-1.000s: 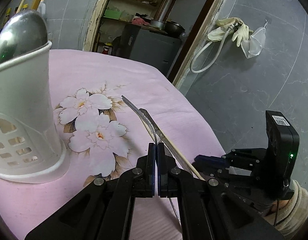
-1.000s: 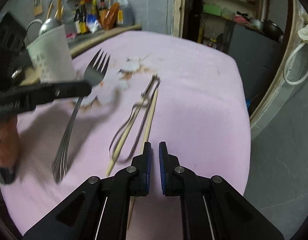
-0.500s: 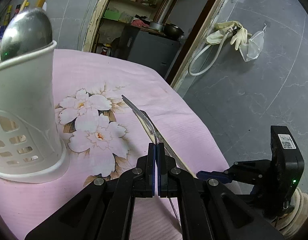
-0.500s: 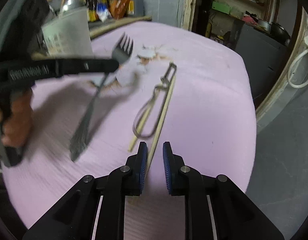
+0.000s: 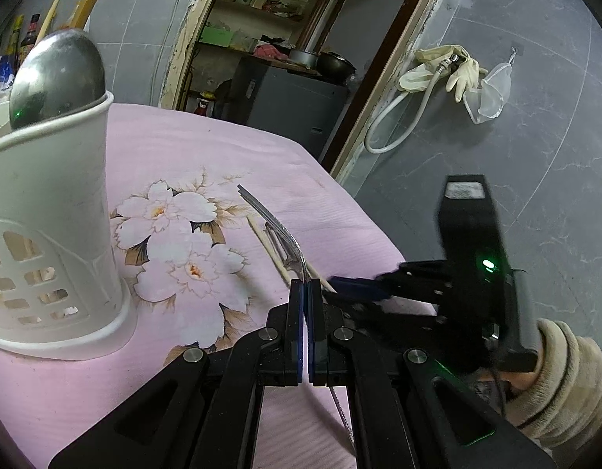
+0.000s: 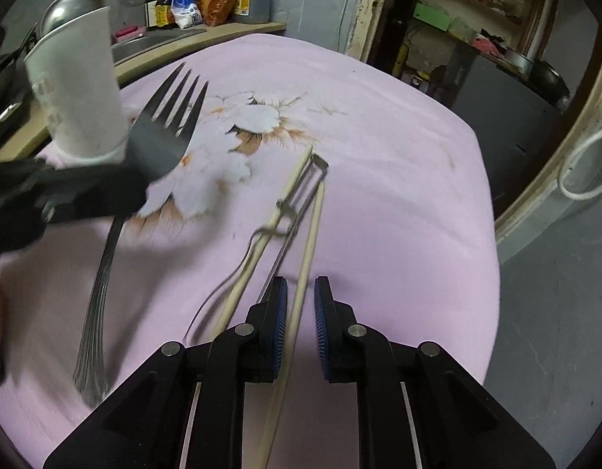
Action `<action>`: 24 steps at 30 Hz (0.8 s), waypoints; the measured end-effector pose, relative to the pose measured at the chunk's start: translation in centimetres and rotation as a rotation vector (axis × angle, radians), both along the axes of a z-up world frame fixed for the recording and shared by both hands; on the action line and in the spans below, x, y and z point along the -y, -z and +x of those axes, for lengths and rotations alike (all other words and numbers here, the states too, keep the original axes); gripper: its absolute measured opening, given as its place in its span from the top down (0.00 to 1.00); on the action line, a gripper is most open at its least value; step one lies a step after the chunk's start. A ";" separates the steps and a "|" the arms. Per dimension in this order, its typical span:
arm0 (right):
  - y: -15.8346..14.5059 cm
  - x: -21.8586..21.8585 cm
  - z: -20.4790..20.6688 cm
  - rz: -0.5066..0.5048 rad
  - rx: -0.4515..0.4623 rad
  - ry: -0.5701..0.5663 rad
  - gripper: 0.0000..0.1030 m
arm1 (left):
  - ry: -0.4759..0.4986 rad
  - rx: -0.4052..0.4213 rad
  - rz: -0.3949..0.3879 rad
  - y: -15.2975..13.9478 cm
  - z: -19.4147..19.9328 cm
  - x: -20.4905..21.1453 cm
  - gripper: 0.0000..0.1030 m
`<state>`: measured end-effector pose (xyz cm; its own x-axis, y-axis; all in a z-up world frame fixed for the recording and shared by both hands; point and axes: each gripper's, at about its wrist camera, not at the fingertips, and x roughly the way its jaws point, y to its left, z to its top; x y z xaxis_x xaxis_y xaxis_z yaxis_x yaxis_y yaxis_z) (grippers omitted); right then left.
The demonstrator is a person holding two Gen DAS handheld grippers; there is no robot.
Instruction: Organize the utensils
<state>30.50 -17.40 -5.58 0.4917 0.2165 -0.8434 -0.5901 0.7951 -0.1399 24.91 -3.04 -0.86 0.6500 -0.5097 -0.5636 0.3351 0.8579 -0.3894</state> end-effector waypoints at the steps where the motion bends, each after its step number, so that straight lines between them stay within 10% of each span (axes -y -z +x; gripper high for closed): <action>1: 0.1 -0.2 0.3 0.010 -0.004 0.001 0.92 | 0.000 0.003 -0.001 -0.1 -0.1 0.0 1.00; 10: -1.6 3.2 -1.2 0.241 0.074 0.118 0.98 | -0.030 0.110 0.009 -1.4 -1.5 -0.2 1.00; 24: -10.0 2.2 -10.0 0.617 0.614 0.051 0.98 | -0.105 0.393 0.065 -6.3 -5.9 -1.5 1.00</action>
<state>20.54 -19.64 4.41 0.8427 0.5125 -0.1649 -0.5130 0.8573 0.0432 18.98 -1.53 5.45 0.8690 -0.4007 -0.2904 0.3568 0.9139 -0.1934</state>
